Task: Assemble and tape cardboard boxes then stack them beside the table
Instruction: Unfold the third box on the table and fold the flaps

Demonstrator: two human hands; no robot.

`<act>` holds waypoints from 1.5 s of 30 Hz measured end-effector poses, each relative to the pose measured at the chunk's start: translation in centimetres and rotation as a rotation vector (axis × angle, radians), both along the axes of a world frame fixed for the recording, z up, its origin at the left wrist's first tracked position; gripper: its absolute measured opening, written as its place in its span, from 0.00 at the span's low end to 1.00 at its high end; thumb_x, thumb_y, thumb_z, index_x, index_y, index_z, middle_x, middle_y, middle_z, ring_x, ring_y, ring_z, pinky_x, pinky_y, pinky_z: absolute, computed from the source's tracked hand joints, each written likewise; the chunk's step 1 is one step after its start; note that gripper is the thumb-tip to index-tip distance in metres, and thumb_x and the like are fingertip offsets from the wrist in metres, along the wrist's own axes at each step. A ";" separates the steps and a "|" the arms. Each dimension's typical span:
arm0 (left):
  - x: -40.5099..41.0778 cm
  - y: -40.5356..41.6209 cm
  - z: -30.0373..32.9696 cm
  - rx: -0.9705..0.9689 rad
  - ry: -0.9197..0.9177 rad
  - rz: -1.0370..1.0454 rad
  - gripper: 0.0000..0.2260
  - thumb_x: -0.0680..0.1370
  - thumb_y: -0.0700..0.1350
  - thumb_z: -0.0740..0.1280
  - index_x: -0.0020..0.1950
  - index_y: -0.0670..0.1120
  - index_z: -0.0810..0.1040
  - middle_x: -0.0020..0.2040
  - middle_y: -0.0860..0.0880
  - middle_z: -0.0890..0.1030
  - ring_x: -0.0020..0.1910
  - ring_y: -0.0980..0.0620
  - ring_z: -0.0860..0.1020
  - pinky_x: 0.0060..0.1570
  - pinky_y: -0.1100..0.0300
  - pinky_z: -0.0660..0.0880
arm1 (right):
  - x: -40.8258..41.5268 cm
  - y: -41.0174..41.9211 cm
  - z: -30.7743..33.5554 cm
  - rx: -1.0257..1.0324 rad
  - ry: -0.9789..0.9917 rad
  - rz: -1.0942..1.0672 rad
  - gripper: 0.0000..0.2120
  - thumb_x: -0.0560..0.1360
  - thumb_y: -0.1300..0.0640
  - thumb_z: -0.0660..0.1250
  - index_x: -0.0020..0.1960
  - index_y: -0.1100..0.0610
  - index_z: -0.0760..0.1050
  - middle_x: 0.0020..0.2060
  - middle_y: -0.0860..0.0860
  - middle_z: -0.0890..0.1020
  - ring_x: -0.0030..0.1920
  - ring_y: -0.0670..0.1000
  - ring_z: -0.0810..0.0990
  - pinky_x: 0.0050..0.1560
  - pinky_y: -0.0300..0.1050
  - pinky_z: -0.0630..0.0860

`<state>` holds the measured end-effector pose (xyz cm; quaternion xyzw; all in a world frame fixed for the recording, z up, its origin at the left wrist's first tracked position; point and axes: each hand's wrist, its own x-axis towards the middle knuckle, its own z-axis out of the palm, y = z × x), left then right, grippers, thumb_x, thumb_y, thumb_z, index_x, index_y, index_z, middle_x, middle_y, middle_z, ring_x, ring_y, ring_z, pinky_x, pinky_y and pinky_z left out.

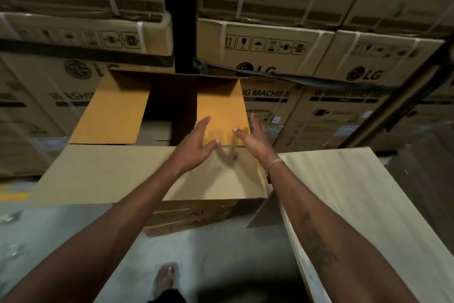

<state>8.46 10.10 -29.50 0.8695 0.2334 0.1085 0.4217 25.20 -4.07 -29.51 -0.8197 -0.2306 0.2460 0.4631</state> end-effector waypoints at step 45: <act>2.2 26.0 -1.5 0.319 0.459 0.543 0.43 0.70 0.73 0.70 0.71 0.43 0.67 0.67 0.31 0.70 0.66 0.29 0.71 0.66 0.35 0.69 | 9.7 10.5 -1.3 -0.669 -0.330 -0.406 0.68 0.53 0.12 0.64 0.83 0.47 0.54 0.76 0.63 0.63 0.75 0.69 0.62 0.73 0.68 0.59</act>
